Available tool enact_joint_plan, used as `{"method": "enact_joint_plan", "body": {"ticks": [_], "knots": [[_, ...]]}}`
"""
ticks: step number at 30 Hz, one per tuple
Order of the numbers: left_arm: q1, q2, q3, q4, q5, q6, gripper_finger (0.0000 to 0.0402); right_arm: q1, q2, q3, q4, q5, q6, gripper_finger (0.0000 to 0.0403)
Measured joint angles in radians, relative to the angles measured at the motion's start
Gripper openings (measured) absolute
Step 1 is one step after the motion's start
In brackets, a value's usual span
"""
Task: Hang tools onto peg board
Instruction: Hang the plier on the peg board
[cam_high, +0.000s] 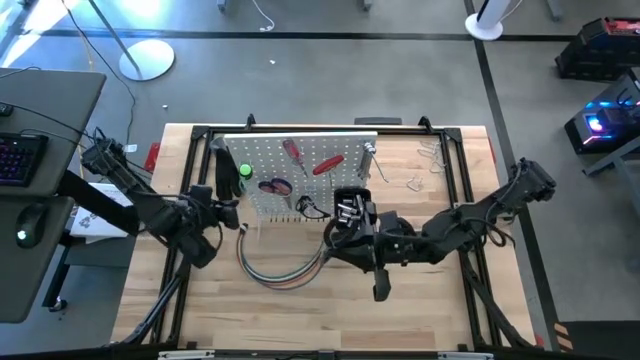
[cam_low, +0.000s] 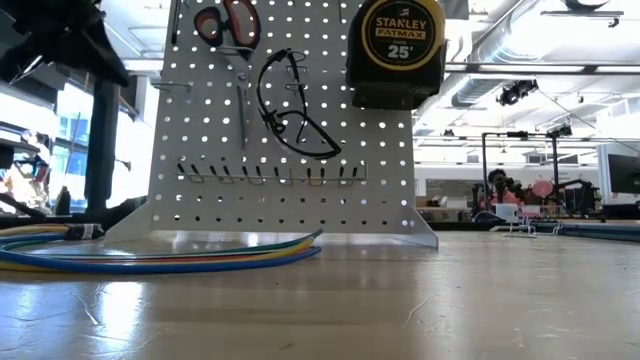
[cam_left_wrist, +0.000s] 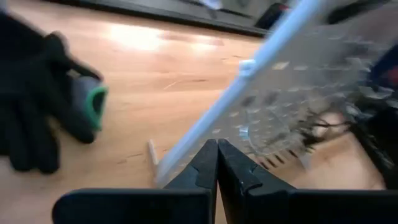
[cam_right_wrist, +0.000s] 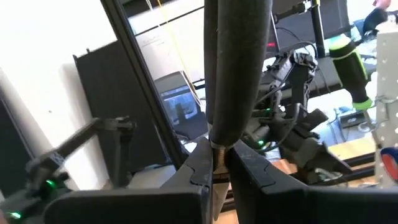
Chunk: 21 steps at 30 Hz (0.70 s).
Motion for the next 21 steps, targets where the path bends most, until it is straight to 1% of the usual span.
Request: {"method": "enact_joint_plan", "body": {"ticks": [2,5,11,14,18,21], "knots": [[0.025,0.001,-0.008,0.001,0.025,-0.014,0.0000,0.000,0.000,0.000,-0.002,-0.005,0.028,0.0017],[0.082,0.003,-0.014,0.000,0.005,0.003,0.0000,0.000,0.000,0.000,-0.004,-0.006,0.021,0.0017],[0.220,0.008,-0.037,0.004,-0.004,0.064,0.0000,0.000,0.000,0.000,0.003,-0.005,0.017,0.0017],[0.270,0.008,-0.053,0.013,-0.012,0.070,0.0000,0.000,0.000,0.000,0.005,-0.014,0.020,0.0017],[0.303,0.008,-0.061,0.080,-0.051,0.122,0.0000,0.005,0.000,0.000,0.004,-0.022,0.022,0.0017],[0.314,0.008,-0.061,0.175,-0.070,0.222,0.0000,0.005,0.000,0.000,0.004,-0.027,0.022,0.0017]]}}
